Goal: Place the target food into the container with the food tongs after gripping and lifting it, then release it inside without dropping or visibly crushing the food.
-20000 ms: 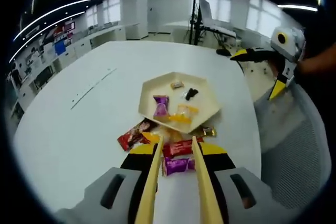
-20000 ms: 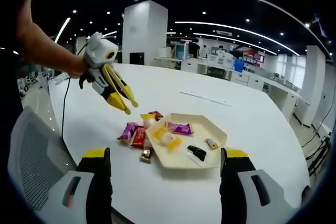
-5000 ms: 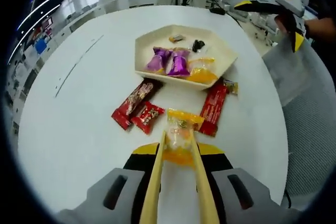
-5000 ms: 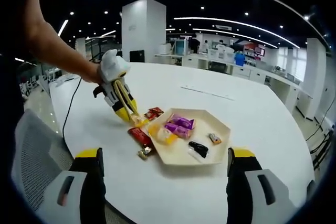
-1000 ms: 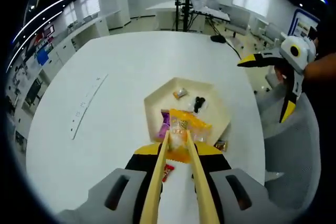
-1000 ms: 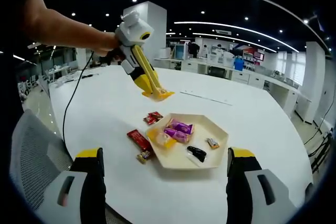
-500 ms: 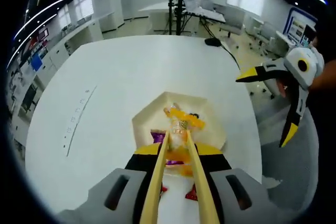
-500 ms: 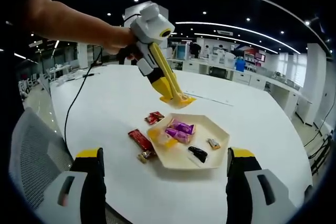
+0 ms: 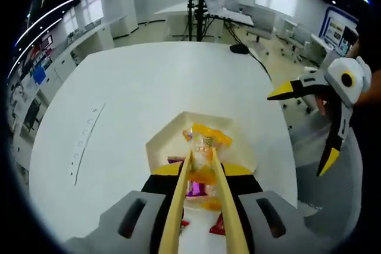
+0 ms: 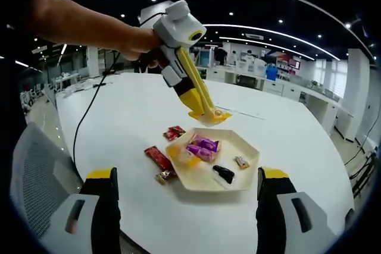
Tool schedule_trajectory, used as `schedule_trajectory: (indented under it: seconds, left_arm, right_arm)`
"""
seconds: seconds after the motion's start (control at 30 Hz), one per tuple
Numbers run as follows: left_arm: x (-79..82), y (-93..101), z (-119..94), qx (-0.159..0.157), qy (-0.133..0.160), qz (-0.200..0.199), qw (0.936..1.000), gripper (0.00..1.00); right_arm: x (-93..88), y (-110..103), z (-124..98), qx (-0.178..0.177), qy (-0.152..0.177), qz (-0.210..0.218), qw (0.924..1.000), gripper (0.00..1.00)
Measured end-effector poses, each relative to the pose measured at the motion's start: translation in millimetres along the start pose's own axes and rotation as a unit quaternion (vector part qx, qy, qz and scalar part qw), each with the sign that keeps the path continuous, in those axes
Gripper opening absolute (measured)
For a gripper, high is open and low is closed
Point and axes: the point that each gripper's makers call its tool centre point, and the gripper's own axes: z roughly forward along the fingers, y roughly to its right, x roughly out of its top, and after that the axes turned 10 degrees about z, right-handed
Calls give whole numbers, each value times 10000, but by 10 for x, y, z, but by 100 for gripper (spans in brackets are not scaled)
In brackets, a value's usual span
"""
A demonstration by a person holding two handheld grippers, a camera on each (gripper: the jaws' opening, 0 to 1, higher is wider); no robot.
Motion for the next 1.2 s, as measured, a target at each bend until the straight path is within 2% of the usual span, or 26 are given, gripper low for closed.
schedule_trajectory:
  seconds: [0.57,0.6,0.63,0.67,0.87,0.93,1.07,1.2]
  left_arm:
    - [130,-110,-105,237,450,99,9987,24]
    - [132,-132,-114,311,474,154,9983,24]
    - [136,-218,-135,549,501,398,9964,24]
    - [119,-192,-140,477,509,322,9970,24]
    - [66,-221,-209,530,617,395,9959,24]
    - [75,-153,-212,339,723,294,9964,24]
    - [148,-105,-269,314,1025,295,9938,23]
    - [144,-92,-301,294,1074,300,9933,23]
  right_arm:
    - [-14,-6,5,11,-31,-9,10000,95]
    - [-17,-7,6,14,-38,-12,10000,95]
    - [-16,-11,7,25,-35,-10,10000,95]
    - [-18,-11,7,22,-36,-18,10000,95]
    - [-19,-32,10,74,-44,-13,10000,95]
    - [-24,-34,11,75,-56,-23,10000,95]
    - [-28,-43,15,99,-67,-18,9999,95]
    - [-33,-45,20,108,-79,-37,9999,95]
